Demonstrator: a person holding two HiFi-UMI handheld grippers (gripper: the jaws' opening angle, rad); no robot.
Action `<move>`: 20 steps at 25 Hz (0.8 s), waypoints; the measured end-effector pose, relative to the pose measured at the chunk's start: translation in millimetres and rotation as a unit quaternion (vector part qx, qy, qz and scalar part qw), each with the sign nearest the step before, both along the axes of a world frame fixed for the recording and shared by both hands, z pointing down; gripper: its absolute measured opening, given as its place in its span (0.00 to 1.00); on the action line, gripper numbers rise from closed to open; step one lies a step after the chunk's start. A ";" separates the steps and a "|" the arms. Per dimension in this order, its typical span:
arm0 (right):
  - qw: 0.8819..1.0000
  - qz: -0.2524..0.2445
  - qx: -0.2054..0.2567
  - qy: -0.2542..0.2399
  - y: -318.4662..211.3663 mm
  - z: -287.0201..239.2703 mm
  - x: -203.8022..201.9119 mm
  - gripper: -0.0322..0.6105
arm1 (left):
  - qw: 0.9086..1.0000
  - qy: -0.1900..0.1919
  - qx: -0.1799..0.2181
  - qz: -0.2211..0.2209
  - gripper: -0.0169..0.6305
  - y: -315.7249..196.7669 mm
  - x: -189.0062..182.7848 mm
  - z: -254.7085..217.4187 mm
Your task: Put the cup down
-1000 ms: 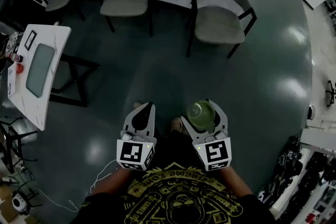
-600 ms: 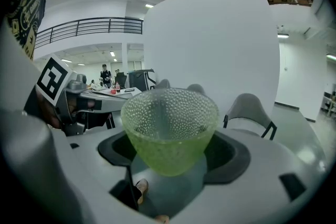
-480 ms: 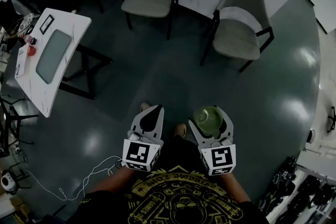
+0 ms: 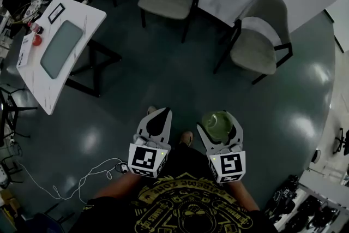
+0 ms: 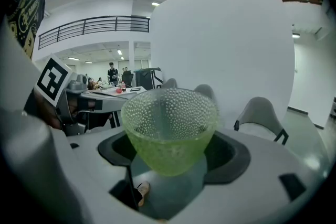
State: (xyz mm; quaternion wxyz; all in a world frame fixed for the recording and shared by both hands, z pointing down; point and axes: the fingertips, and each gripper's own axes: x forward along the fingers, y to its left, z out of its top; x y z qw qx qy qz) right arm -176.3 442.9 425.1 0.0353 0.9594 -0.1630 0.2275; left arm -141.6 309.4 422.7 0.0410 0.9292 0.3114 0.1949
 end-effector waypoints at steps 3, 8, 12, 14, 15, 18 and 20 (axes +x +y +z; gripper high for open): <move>1.000 -0.013 0.001 0.001 -13.0 -1.7 14.1 0.63 | 1.000 0.003 -0.001 -0.011 0.04 -13.6 12.7 -4.1; 1.000 -0.023 0.001 0.009 -34.2 -10.1 40.3 0.63 | 1.000 0.010 -0.003 -0.022 0.04 -36.1 34.0 -11.1; 0.999 -0.031 0.003 0.012 -54.7 -16.0 57.8 0.63 | 1.000 0.015 -0.004 -0.024 0.04 -50.4 49.7 -16.9; 0.999 -0.038 0.000 0.012 -65.4 -17.9 65.0 0.63 | 1.000 0.020 -0.008 -0.023 0.04 -56.1 57.6 -21.7; 0.999 -0.041 -0.002 0.012 -70.3 -18.6 68.7 0.63 | 0.999 0.021 -0.011 -0.023 0.04 -59.2 61.6 -23.4; 0.999 -0.049 -0.011 0.013 -83.8 -21.9 81.4 0.63 | 0.999 0.022 -0.019 -0.026 0.04 -70.5 74.5 -24.6; 0.999 -0.051 -0.015 0.012 -91.0 -23.5 90.0 0.63 | 0.999 0.022 -0.022 -0.025 0.04 -76.2 83.2 -24.5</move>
